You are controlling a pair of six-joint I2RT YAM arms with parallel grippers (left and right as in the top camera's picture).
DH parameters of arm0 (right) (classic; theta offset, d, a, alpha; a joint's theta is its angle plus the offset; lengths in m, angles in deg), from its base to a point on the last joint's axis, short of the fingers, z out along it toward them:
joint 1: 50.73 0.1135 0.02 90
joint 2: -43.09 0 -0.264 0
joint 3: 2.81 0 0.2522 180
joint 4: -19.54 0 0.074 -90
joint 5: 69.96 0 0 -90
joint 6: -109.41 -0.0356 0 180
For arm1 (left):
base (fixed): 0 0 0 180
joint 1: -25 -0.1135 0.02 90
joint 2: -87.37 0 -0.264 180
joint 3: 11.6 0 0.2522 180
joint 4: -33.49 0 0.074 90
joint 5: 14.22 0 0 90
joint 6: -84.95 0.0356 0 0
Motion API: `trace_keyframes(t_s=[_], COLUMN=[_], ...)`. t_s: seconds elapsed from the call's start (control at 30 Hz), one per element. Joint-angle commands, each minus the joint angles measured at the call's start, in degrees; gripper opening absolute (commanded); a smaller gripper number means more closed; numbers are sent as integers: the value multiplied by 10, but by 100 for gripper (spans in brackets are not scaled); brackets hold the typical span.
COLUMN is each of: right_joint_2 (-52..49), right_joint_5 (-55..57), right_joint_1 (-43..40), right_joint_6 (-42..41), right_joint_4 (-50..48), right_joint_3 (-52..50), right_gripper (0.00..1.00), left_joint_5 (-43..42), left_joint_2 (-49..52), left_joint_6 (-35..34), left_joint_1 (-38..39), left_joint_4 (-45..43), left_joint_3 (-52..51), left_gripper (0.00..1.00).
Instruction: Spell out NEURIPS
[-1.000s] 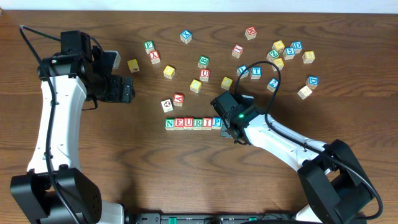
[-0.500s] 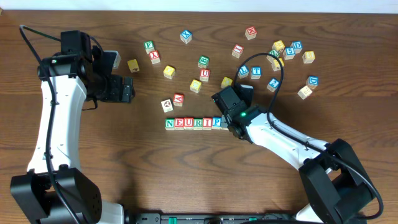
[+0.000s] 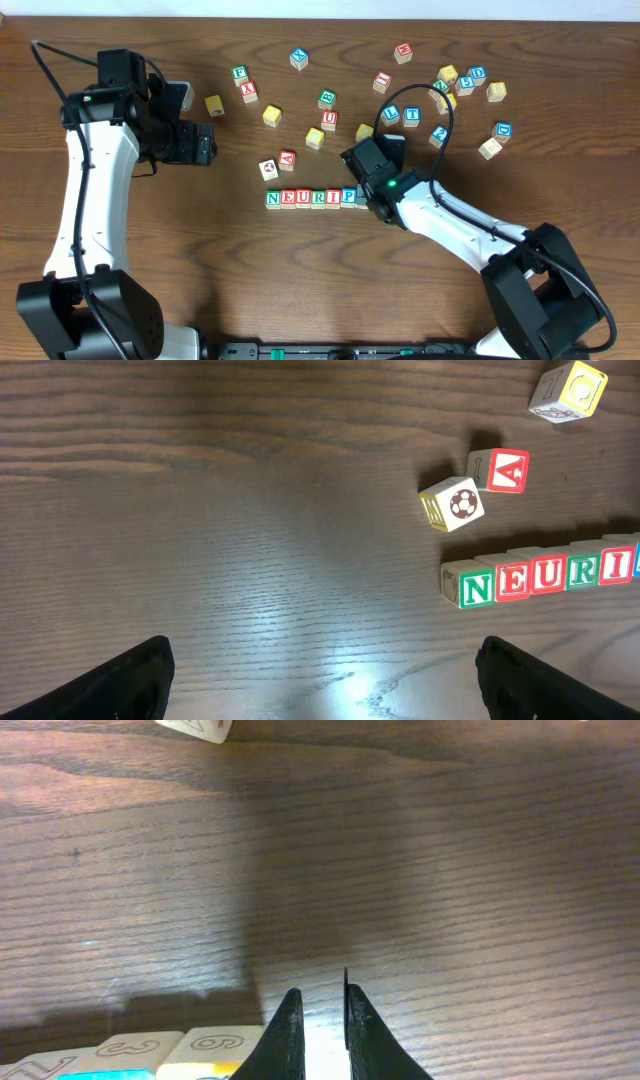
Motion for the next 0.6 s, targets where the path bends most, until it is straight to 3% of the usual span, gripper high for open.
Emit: trace_keyframes(t_s=[0.0,0.2,0.27,0.3,0.33,0.57], right_joint_2=[28,138,183,203,225,332], right_joint_5=[19,19,19,19,19,19], right_joint_1=[-19,-42,-42,-42,-42,-42], right_joint_6=[44,93,107,111,110,110], right_joint_4=[-1,24,35,39,44,74], right_joint_3=[8,11,11,11,11,11], right_gripper=[9,12,24,51,97,99], left_joint_5=[-6,-6,-6,-6,-6,-6], left_joint_2=[-8,-8,-8,-8,-8,-8], left_joint_6=[7,7,7,7,7,7], left_joint_1=[0,0,0,0,0,0], left_joint_4=[3,3,3,3,3,3], left_joint_3=[11,11,11,11,11,11], left_gripper=[95,95,95,95,95,95])
